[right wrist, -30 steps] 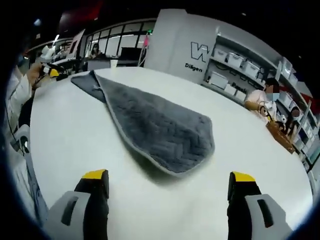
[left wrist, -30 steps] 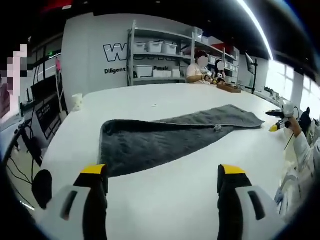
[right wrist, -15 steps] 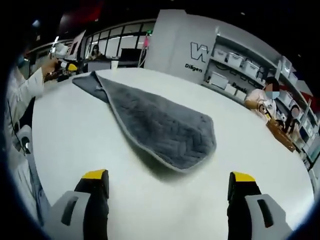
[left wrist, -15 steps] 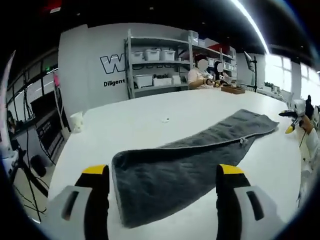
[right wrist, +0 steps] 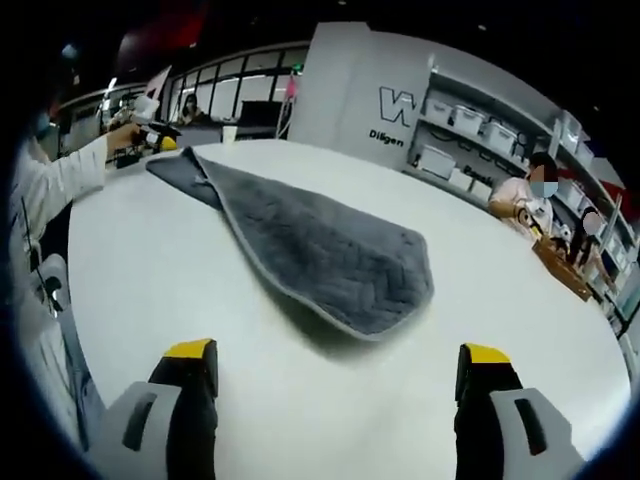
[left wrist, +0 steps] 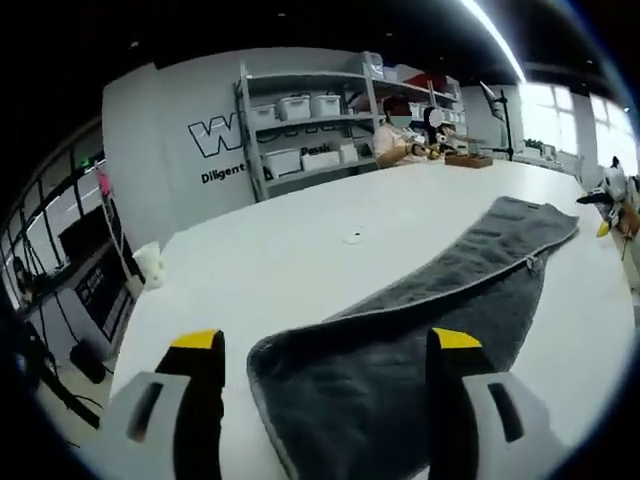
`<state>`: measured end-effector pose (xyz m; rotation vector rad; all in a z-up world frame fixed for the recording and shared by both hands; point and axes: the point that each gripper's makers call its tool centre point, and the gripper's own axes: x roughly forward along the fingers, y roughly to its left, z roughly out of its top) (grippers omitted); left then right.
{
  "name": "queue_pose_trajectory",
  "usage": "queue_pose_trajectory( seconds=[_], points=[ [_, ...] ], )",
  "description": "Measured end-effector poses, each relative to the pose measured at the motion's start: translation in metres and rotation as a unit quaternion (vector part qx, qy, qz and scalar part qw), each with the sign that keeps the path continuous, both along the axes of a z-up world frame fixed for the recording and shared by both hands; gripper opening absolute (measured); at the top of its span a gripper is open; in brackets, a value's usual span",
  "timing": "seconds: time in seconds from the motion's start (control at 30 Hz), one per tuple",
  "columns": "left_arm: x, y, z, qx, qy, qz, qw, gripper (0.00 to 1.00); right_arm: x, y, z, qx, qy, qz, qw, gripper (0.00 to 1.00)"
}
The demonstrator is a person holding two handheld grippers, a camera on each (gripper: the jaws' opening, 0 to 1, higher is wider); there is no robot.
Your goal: Open the folded towel by lifting each exposed corner and separating the folded layers until the towel lies flat within the target outline without major curled edges
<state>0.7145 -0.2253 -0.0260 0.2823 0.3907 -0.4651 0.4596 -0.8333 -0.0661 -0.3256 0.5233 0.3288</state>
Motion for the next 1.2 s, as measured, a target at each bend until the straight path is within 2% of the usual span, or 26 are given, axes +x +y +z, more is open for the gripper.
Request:
queue_pose_trajectory(
  seconds=[0.27, 0.37, 0.5, 0.67, 0.77, 0.87, 1.1, 1.2],
  points=[
    [0.027, 0.015, -0.011, 0.003, 0.02, 0.003, 0.9998, 0.75, 0.0, -0.001, -0.002, 0.001, 0.002, -0.004, 1.0, 0.99],
    [0.033, 0.021, -0.021, 0.012, 0.041, 0.009, 0.999, 0.66, 0.0, -0.001, -0.004, 0.001, 0.005, -0.006, 1.0, 0.99],
    [0.039, 0.017, -0.025, 0.004, 0.043, 0.0, 0.9991, 0.55, -0.002, -0.002, -0.005, 0.004, 0.006, -0.008, 0.9999, 0.98],
    [0.037, 0.013, -0.033, 0.017, 0.055, -0.017, 0.9982, 0.37, -0.004, -0.005, -0.008, 0.003, 0.01, -0.013, 0.9999, 0.98],
    [0.036, 0.012, -0.031, 0.015, 0.049, -0.021, 0.9984, 0.33, -0.004, -0.005, -0.009, 0.005, 0.011, -0.015, 0.9998, 0.98],
    [0.037, 0.014, -0.029, 0.021, 0.043, -0.019, 0.9987, 0.2, -0.003, -0.005, -0.01, 0.003, 0.013, -0.015, 0.9998, 0.98],
    [0.028, 0.003, -0.028, 0.033, 0.039, -0.046, 0.9976, 0.06, -0.002, -0.001, -0.01, 0.003, 0.013, -0.011, 0.9999, 0.98],
    [0.027, 0.004, -0.026, 0.032, 0.035, -0.043, 0.9979, 0.05, -0.002, 0.001, -0.01, 0.003, 0.014, -0.009, 0.9999, 0.98]
  ],
)
